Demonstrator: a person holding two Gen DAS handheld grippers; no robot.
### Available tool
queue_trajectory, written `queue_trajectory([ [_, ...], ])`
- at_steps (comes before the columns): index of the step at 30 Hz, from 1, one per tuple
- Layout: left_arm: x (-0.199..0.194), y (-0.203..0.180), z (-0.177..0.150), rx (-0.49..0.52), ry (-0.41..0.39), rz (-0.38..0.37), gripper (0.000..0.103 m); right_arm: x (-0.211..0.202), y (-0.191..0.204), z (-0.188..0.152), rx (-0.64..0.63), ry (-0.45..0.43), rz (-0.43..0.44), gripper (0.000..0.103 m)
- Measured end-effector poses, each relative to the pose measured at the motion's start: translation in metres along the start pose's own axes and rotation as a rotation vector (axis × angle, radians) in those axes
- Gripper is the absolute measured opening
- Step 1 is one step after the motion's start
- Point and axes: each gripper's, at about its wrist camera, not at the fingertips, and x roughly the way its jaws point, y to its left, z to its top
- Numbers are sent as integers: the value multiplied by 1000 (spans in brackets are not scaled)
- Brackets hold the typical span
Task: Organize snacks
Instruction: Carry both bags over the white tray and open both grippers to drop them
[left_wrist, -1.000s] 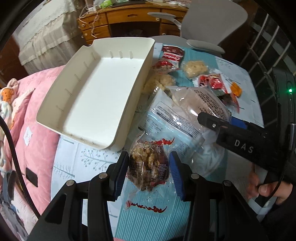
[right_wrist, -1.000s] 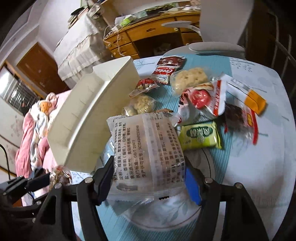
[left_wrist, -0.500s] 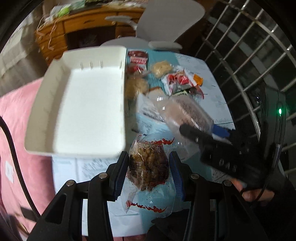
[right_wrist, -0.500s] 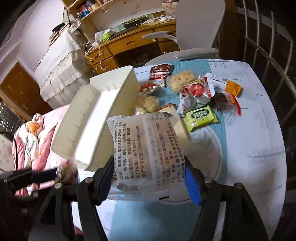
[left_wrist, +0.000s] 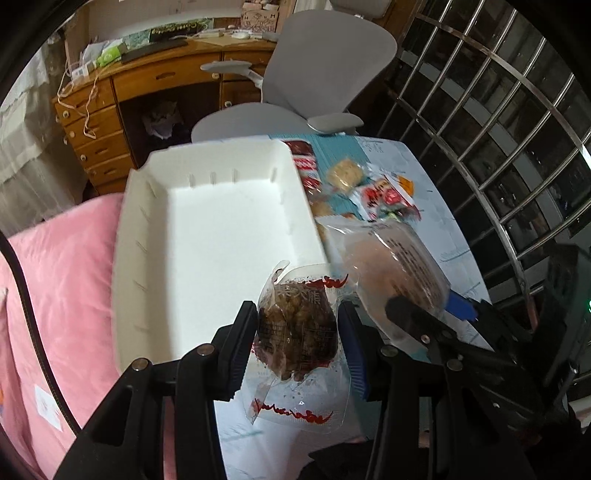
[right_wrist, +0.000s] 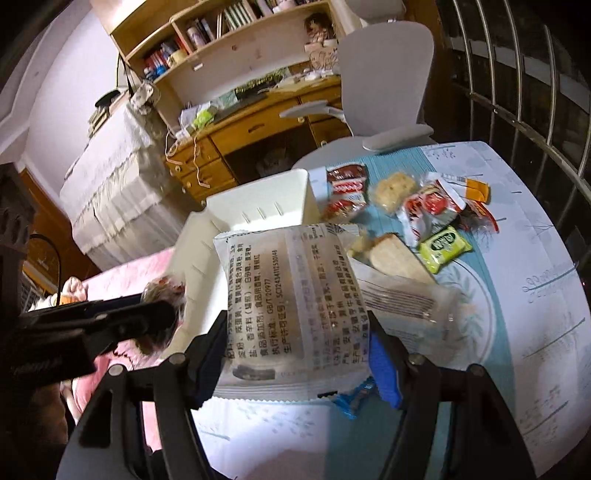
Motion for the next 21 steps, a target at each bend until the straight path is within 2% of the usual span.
queue_trajectory([
  [7,-3,48,23,50,-24,32,44,13,34,1,34,-58,-1,69],
  [11,1,68,30,62,-17,40,44,22,48,-3,59,-71,50,69],
  [13,6,76,31,63,-1,56,47,27,54,-4,69,-70,54,69],
  [15,12,81,31,46,17,75,59,33,59,-5,85,-58,62,72],
  [17,14,88,30,21,29,72,67,45,57,-6,130,-14,80,73],
  [19,11,91,28,14,25,68,68,50,52,-7,166,-2,108,73],
  [21,9,91,26,17,24,72,68,47,51,-8,181,-26,117,73],
])
